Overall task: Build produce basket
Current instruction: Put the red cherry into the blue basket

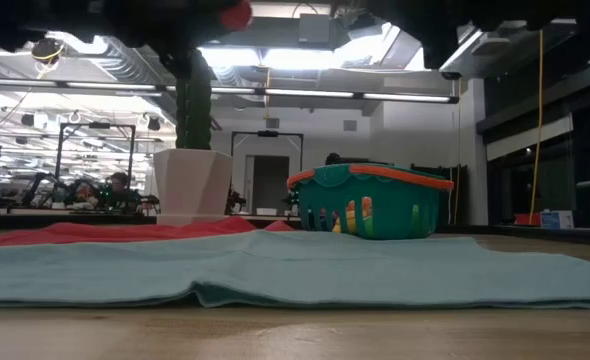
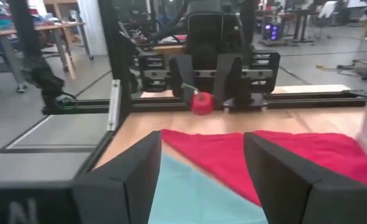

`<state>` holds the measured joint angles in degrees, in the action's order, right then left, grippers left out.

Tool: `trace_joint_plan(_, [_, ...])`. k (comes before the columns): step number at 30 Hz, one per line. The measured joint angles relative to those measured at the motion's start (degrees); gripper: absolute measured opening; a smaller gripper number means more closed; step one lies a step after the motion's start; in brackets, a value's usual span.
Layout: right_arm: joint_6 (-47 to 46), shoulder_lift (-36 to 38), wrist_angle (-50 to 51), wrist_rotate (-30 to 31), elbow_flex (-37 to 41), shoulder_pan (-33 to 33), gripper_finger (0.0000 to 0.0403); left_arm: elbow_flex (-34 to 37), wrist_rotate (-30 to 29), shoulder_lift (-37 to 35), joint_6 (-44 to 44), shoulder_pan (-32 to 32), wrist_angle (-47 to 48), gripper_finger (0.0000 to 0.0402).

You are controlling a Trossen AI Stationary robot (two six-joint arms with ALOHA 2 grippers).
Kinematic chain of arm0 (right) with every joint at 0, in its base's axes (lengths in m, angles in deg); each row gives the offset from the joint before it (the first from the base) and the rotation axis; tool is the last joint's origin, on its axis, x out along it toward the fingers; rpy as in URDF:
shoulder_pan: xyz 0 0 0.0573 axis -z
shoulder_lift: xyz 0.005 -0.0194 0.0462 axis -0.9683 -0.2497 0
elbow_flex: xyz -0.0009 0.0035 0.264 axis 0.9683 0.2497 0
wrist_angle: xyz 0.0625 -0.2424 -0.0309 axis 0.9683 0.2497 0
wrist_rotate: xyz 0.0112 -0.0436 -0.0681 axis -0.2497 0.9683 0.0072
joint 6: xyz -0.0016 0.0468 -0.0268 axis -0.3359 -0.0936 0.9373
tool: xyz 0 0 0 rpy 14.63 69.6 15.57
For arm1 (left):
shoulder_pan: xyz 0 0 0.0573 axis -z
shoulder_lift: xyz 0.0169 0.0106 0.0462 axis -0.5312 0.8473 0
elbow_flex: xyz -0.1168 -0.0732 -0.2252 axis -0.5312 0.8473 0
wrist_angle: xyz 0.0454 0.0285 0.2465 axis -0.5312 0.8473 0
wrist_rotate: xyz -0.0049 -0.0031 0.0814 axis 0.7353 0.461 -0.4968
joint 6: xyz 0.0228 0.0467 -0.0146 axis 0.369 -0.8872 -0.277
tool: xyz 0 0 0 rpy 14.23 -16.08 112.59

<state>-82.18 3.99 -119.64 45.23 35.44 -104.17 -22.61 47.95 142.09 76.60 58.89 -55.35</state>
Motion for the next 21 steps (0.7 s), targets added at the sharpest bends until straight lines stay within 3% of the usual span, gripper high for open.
trace_joint_plan(8, [4.9, -2.4, 0.0, -4.0, -2.9, 4.6, 0.0228, 0.0, 2.0, 0.0, 0.9, -5.7, -2.2, 0.0087])
trace_joint_plan(15, [8.7, -7.3, 0.0, -4.1, -7.2, 8.2, 0.0228, 0.0, 4.7, 0.0, 0.9, -8.1, -2.2, 0.0086])
trace_joint_plan(21, [9.3, -11.5, 0.1, -8.2, -11.5, 10.5, 0.0228, 0.0, 6.6, 0.0, 0.9, -9.0, -2.1, 0.0090])
